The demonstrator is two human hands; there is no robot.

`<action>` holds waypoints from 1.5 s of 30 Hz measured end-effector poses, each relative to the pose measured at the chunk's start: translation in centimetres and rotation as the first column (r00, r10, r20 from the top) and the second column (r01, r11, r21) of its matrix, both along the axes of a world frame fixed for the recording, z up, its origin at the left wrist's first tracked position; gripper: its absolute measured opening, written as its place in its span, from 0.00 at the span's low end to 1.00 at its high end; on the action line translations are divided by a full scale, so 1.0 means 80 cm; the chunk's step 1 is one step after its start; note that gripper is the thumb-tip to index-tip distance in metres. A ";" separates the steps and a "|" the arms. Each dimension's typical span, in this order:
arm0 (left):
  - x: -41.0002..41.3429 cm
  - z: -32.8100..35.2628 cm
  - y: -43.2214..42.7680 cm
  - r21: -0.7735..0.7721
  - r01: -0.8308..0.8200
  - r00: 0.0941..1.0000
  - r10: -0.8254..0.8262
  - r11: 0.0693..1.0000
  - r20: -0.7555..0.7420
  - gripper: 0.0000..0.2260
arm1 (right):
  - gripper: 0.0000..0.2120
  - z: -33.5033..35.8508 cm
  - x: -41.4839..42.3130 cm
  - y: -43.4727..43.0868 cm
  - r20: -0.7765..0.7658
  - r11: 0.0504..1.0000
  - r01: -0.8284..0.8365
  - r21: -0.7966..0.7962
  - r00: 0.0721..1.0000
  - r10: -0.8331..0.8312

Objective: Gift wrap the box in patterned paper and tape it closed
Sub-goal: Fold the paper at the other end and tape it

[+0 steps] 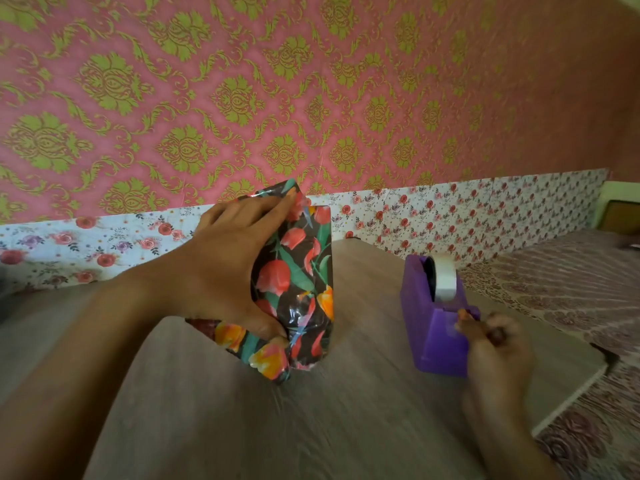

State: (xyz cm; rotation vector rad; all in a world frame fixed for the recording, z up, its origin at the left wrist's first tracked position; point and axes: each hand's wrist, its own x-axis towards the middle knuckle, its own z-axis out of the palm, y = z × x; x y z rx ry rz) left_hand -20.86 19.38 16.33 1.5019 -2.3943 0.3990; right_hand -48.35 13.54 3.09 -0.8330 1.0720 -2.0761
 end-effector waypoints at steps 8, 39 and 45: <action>-0.003 0.001 0.001 -0.014 -0.025 1.000 0.025 1.000 0.000 0.61 | 0.07 -0.010 -0.003 0.011 0.037 0.996 -0.077 0.048 0.996 0.076; -0.013 0.003 0.014 0.074 -0.045 0.998 0.047 0.996 -0.031 0.66 | 0.19 -0.028 0.023 0.016 -0.057 0.997 -0.017 0.073 0.998 0.022; -0.013 0.003 0.013 0.080 -0.050 0.998 0.053 0.996 -0.037 0.66 | 0.18 0.028 0.060 0.069 -0.133 0.922 -0.234 -0.307 0.970 0.202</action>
